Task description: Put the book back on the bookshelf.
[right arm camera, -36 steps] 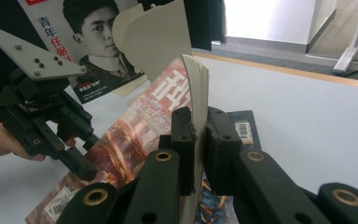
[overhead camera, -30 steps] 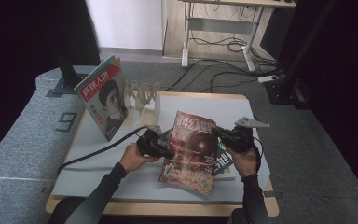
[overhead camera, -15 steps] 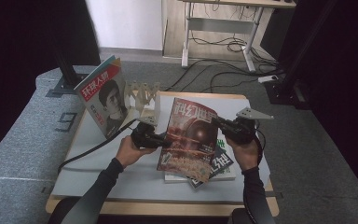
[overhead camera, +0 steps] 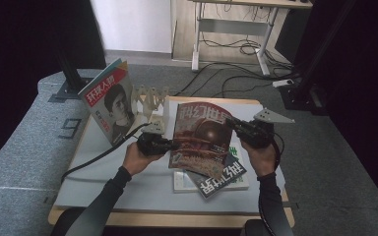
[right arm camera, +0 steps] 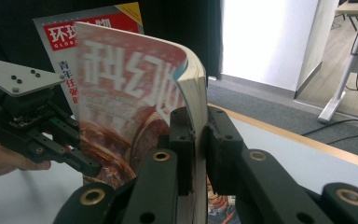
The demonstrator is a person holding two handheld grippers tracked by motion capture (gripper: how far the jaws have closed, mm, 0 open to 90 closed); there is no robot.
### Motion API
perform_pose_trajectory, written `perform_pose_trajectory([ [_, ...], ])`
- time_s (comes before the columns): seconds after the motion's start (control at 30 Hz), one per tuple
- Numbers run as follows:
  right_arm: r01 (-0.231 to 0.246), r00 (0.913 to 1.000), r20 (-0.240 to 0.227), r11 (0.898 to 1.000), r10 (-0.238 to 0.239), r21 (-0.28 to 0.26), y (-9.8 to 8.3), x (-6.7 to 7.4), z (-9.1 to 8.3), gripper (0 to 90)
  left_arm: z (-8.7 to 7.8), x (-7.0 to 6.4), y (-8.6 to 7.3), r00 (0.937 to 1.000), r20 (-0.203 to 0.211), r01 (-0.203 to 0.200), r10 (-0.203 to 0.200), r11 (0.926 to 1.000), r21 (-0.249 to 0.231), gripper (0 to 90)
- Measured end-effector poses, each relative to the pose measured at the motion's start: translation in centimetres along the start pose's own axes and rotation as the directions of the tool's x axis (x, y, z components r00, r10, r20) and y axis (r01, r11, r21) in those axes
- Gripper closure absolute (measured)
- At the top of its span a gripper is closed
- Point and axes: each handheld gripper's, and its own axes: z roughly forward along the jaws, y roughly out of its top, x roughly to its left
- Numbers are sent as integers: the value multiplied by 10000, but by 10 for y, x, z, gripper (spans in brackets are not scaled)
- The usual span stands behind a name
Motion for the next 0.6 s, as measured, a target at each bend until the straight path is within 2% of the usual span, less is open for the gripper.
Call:
perform_pose_trajectory([
  [0.17,-44,9998,-185,9999,43,-91,-3,-3,-4,761,-3,-1,-6,9999,107,-98,99,9999,-97,839],
  [0.27,184,9998,-73,9996,-182,213,-8,-2,-1,715,-4,-3,-8,9997,115,-204,206,9997,-131,839],
  [0.37,234,9997,-97,9994,-231,264,-13,-2,2,667,-5,-4,-9,9991,145,-399,400,9992,-84,840],
  [0.5,553,9981,-312,9957,-531,747,-22,-1,10,578,-7,-5,-11,9989,169,-446,448,9990,-97,840],
  [0.6,697,9969,-432,9916,-653,1093,-31,0,16,554,-8,-5,-14,9990,207,-393,396,9991,-173,839],
])
